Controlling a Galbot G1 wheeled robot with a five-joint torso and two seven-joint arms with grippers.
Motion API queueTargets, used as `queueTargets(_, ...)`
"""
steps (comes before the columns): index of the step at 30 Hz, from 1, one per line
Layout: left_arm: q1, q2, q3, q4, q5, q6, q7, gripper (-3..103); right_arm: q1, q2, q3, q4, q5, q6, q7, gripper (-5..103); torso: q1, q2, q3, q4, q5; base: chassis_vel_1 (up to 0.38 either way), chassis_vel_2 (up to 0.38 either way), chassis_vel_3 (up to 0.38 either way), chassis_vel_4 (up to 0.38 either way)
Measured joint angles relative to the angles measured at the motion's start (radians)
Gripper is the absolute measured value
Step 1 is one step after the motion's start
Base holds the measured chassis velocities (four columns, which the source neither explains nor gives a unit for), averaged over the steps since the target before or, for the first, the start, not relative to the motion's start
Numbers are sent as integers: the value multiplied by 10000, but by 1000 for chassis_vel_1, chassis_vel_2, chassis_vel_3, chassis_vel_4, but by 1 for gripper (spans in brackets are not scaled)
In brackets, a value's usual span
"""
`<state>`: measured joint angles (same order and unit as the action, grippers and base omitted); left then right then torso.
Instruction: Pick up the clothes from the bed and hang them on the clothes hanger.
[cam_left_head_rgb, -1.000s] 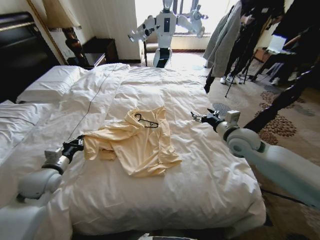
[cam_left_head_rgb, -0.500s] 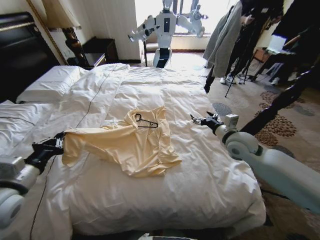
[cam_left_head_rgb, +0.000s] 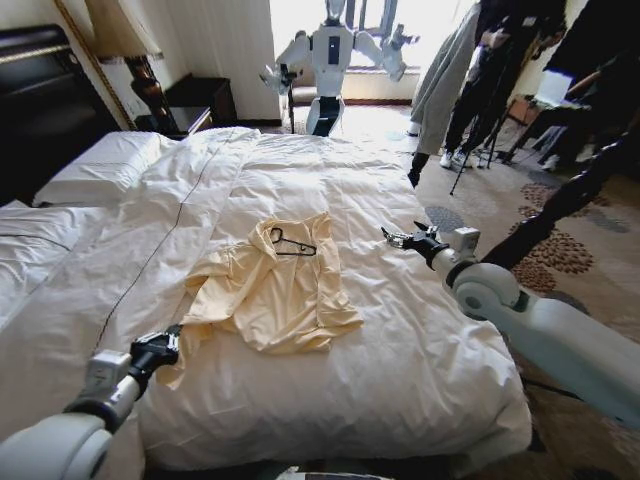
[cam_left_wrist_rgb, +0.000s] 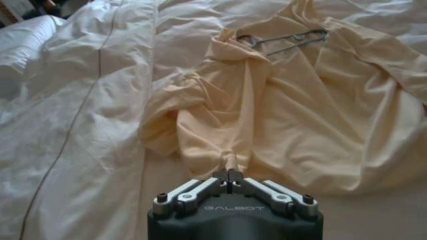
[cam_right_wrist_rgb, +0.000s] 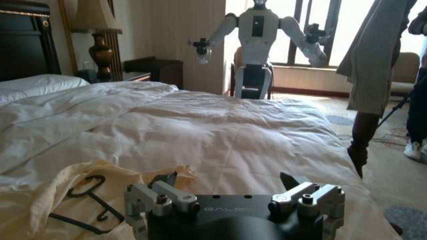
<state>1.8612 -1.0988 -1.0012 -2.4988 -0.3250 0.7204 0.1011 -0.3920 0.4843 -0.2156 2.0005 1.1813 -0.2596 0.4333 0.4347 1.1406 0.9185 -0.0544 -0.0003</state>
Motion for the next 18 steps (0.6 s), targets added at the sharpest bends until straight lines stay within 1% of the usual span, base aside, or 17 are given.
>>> queueTargets(1,0,0,0,0,0,0,0,0,0,0,0,0,0,0,0,100,0,0,0,0,0,0,0,0,0)
queueTargets(3,56,136,322,276,473,152,442,-1,81,5,-40,22,-8,0,6,100,0,0,0,0,-1,0,0,0,0)
queueTargets(5,40,176,362,345,488,171,542,-1,111,5,-68,24,-10,0,6,100,0,0,0,1,-1,0,0,0,0)
queueTargets(6,4,231,390,424,479,180,637,4,155,6,-109,25,-13,0,7,100,0,0,0,1,-2,0,0,0,0)
queueTargets(7,-132,337,343,520,167,44,701,10,282,8,-217,25,-13,-13,15,100,0,0,0,1,-4,0,0,0,0)
queueTargets(8,-305,422,197,526,-253,-35,599,15,414,14,-309,17,-3,-28,23,100,0,0,0,1,-4,0,0,0,0)
queueTargets(9,-305,422,197,526,-253,-35,599,15,414,14,-309,17,-3,-28,23,100,0,0,0,1,-4,0,0,0,0)
queueTargets(11,-728,618,-329,416,-1430,-113,224,26,691,46,-496,-61,31,-87,35,100,0,0,0,0,-2,0,0,0,0)
queueTargets(12,-791,671,-438,367,-1619,-129,164,31,758,59,-538,-91,38,-99,35,100,1,0,0,-1,-3,0,0,0,0)
queueTargets(13,-791,671,-438,367,-1619,-129,164,31,758,59,-538,-91,38,-99,35,100,1,0,0,-1,-3,0,0,0,0)
queueTargets(14,-873,785,-708,251,-2017,-157,123,36,864,96,-616,-153,47,-110,31,100,1,0,1,-2,-5,0,0,0,0)
queueTargets(15,-964,927,-1127,109,-2530,-169,104,42,979,163,-698,-245,54,-129,11,100,1,0,1,0,1,0,0,0,0)
queueTargets(16,-1065,1043,-1412,30,-2934,-160,53,42,1063,247,-755,-333,60,-158,-4,100,1,0,0,1,2,0,0,0,0)
queueTargets(17,-1178,1127,-1537,6,-3201,-151,-44,47,1111,333,-788,-411,67,-176,-19,100,0,0,0,2,0,0,0,0,0)
queueTargets(18,-1178,1127,-1537,6,-3201,-151,-44,47,1111,333,-788,-411,67,-176,-19,100,0,0,0,2,0,0,0,0,0)
